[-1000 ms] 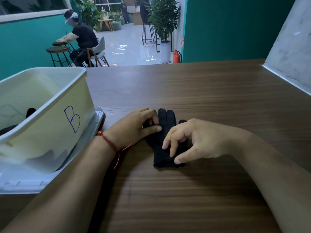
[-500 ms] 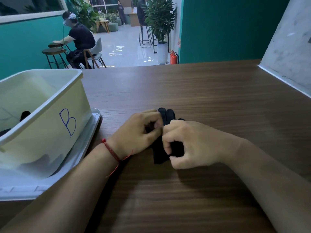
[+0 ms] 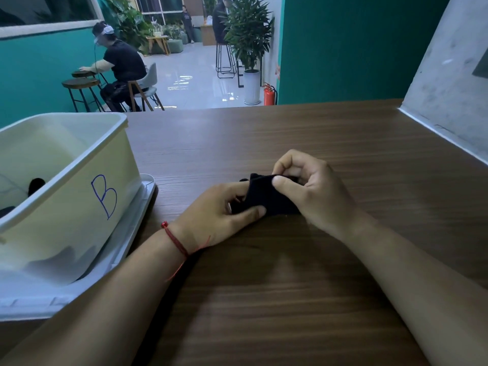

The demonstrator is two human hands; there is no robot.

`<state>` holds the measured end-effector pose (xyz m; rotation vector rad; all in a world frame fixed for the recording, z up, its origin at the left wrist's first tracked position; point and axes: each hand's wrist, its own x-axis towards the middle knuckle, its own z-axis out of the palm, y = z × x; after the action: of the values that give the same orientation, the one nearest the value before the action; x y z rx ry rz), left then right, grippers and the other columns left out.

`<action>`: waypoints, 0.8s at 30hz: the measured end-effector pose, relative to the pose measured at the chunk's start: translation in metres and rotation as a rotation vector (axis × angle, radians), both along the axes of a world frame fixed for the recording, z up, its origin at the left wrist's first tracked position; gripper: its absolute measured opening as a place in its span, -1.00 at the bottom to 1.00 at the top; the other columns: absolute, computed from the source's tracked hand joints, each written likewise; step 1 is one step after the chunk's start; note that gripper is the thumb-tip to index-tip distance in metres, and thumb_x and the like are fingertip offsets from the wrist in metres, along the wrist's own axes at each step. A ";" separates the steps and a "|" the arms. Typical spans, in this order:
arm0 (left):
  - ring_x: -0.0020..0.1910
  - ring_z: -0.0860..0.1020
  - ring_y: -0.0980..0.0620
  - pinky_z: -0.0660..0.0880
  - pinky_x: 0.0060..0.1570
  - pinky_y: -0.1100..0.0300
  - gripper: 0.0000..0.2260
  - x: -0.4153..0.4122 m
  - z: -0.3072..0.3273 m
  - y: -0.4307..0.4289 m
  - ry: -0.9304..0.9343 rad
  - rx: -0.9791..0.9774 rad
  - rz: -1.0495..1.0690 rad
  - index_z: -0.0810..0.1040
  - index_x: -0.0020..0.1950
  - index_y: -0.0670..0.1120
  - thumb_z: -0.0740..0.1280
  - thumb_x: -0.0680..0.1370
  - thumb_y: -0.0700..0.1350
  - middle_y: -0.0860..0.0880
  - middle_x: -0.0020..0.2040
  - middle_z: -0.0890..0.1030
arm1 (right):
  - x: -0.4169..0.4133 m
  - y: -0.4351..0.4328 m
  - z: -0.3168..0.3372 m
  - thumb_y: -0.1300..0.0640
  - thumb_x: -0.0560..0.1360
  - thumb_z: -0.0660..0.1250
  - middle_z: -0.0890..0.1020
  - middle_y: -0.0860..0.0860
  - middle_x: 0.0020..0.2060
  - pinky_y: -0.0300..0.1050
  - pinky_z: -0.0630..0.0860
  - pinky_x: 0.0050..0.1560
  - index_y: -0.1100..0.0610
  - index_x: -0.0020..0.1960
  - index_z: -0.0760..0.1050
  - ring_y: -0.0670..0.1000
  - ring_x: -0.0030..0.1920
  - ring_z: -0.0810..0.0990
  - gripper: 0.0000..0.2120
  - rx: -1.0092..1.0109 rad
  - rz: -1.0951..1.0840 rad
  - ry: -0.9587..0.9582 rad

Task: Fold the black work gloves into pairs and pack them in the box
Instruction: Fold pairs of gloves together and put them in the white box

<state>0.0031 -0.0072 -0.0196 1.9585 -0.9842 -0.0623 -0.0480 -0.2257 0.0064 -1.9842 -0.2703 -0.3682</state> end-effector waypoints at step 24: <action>-0.18 0.56 0.13 0.46 -0.11 0.19 -0.63 0.016 -0.015 -0.006 -0.148 0.142 0.466 0.41 0.28 0.04 0.50 0.57 -0.04 0.09 -0.08 0.61 | 0.024 -0.009 -0.035 0.09 0.47 0.56 0.60 -0.18 -0.01 -0.20 0.54 -0.02 -0.15 0.29 0.55 -0.17 -0.08 0.62 -0.56 -0.341 -0.223 0.043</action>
<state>0.0195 -0.0133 -0.0350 2.3040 -0.6053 0.2855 -0.0236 -0.2349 -0.0284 -2.3640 -0.0865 -0.4434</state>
